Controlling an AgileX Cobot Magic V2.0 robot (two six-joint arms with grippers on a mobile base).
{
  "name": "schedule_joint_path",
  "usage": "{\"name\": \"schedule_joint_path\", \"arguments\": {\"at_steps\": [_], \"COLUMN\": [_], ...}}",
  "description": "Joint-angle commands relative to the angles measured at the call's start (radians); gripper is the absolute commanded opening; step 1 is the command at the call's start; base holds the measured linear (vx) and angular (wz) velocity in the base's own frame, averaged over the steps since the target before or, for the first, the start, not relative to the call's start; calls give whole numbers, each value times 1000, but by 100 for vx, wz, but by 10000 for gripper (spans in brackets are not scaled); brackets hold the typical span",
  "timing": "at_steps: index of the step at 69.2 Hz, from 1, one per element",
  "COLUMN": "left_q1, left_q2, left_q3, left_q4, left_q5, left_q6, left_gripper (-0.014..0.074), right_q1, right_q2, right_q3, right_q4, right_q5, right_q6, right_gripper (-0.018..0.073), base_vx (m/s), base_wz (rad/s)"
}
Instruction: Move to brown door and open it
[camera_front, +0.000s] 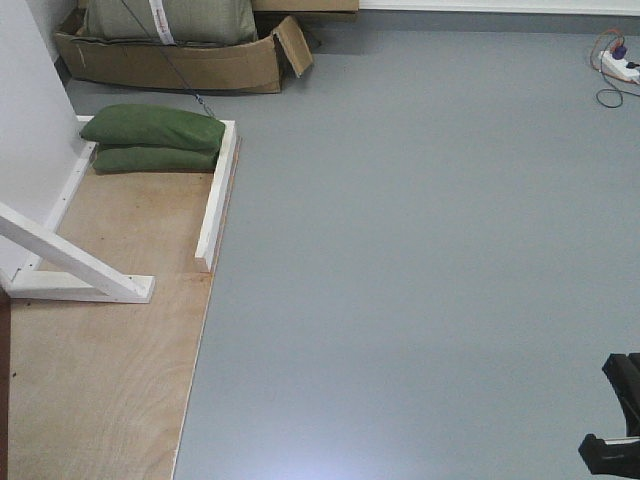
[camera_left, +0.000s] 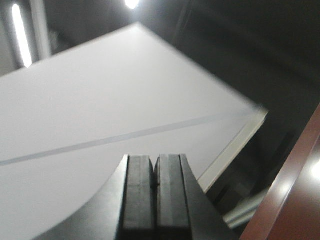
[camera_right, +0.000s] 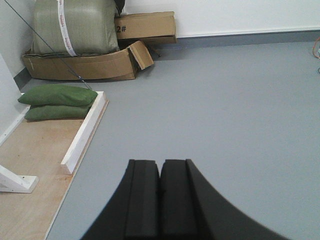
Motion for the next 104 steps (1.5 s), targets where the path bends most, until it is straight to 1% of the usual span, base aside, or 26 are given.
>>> {"name": "schedule_joint_path", "arguments": {"at_steps": [1, 4, 8, 14, 19, 26, 34, 40, 45, 48, 52, 68, 75, 78, 80, 87, 89, 91, 95, 104], "left_q1": [42, 68, 102, 149, 184, 241, 309, 348, 378, 400, 425, 564, 606, 617, 622, 630, 630, 630, 630, 631], "left_q2": [53, 70, 91, 119, 140, 179, 234, 279, 309, 326, 342, 375, 382, 382, 382, 405, 411, 414, 430, 460], "left_q3": [-17, -17, -17, -17, -17, -17, -17, -17, -17, -17, -17, -17, -17, -25, -37, -112, -135, -162, -194, -233], "left_q4": [-72, -109, -148, -195, -235, -290, -340, -392, -446, -479, -499, -517, -520, -537, -562, -680, -714, -732, -744, -742], "left_q5": [-106, -106, -106, -106, -106, -106, -106, -106, -106, -106, -106, -106, -106, -106, -106, -106, -106, -106, -106, -106], "left_q6": [106, 170, 227, 263, 316, 409, 505, 578, 613, 609, 609, 560, 536, 514, 494, 409, 394, 391, 393, 400], "left_gripper": [17, 17, 17, 17, 17, 17, 17, 17, 17, 17, 17, 17, 17, 17, 17, 17, 17, 17, 17, 17], "right_q1": [-1, -1, -1, -1, -1, -1, -1, -1, -1, -1, -1, -1, -1, -1, -1, -1, -1, -1, -1, -1], "right_q2": [-16, -16, -16, -16, -16, -16, -16, -16, -16, -16, -16, -16, -16, -16, -16, -16, -16, -16, -16, -16], "right_q3": [2, 2, 2, 2, 2, 2, 2, 2, 2, 2, 2, 2, 2, 2, 2, 2, 2, 2, 2, 2], "right_q4": [-5, -5, -5, -5, -5, -5, -5, -5, -5, -5, -5, -5, -5, -5, -5, -5, -5, -5, -5, -5], "right_q5": [-80, -80, -80, -80, -80, -80, -80, -80, -80, -80, -80, -80, -80, -80, -80, -80, -80, -80, -80, -80], "right_q6": [-11, -11, -11, -11, -11, -11, -11, -11, -11, -11, -11, -11, -11, -11, -11, -11, -11, -11, -11, -11], "right_gripper": [0, 0, 0, 0, 0, 0, 0, 0, 0, 0, 0, 0, 0, 0, 0, 0, 0, 0, 0, 0], "base_vx": [0, 0, 0, 0, 0, 0, 0, 0, 0, 0, 0, 0, 0, 0, 0, 0, 0, 0, 0, 0], "base_wz": [0, 0, 0, 0, 0, 0, 0, 0, 0, 0, 0, 0, 0, 0, 0, 0, 0, 0, 0, 0]}}
